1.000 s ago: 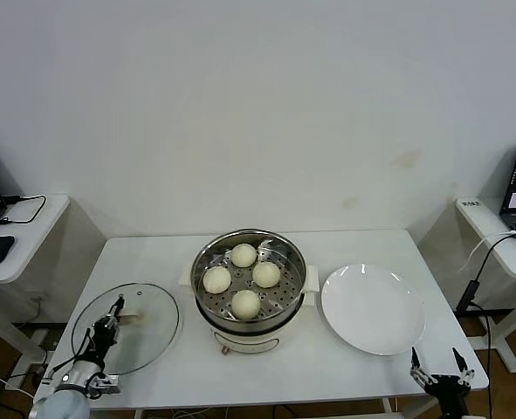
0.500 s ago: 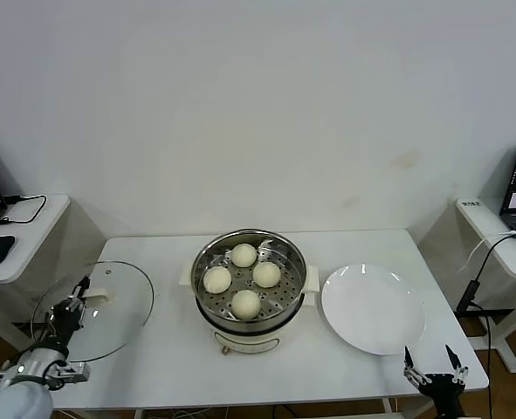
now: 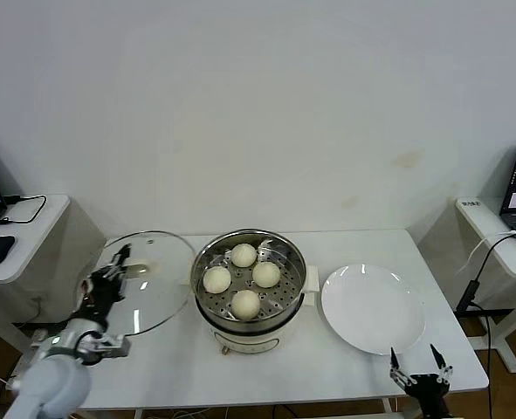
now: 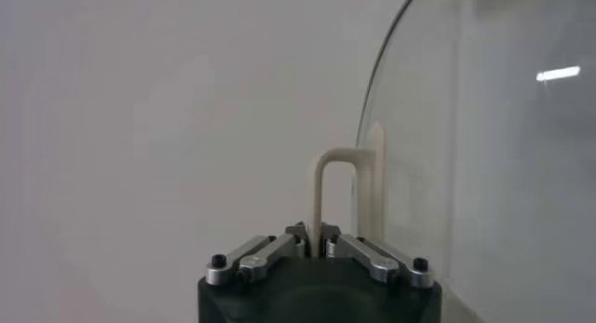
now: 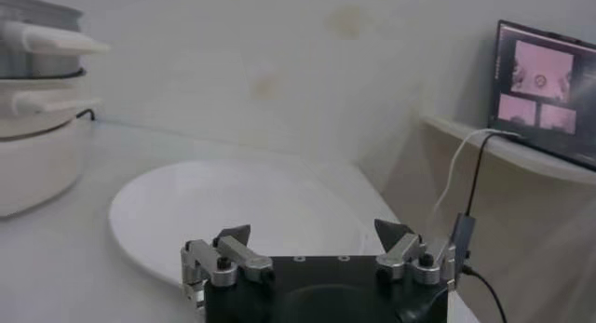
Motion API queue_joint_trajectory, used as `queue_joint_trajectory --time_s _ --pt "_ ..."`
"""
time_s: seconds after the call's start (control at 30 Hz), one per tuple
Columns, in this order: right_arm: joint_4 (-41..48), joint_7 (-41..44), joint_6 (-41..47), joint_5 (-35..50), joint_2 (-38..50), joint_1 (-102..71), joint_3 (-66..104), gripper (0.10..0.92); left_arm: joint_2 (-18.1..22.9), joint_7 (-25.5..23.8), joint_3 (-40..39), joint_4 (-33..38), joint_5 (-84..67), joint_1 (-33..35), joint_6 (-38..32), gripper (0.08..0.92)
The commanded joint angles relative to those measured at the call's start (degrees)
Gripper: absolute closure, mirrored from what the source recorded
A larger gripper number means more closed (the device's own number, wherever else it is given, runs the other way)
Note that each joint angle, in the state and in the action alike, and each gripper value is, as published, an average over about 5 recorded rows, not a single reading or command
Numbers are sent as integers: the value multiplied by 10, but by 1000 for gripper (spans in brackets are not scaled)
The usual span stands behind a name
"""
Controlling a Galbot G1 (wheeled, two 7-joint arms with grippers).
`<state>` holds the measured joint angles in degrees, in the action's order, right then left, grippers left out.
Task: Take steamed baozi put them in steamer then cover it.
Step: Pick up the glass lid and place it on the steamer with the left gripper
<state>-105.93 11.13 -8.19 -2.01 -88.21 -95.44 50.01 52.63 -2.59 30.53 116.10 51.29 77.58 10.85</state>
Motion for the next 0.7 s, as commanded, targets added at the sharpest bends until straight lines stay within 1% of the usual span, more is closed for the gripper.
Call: queue_joint_trajectory --time_s 0.03,0.33,0.5,0.7 --pt "5 -3 -8 -39 -8 2 -18 203 29 -44 -215 26 65 -143 103 852" --pt "16 -6 -11 -60 -20 11 -29 203 98 -97 -308 -24 142 -245 145 852" --pt "21 -9 -15 -67 -21 10 -31 203 140 -120 -335 -54 191 -271 149 852" --pt "27 -11 -19 -72 -21 10 -31 203 176 -135 -356 -85 211 -288 154 852"
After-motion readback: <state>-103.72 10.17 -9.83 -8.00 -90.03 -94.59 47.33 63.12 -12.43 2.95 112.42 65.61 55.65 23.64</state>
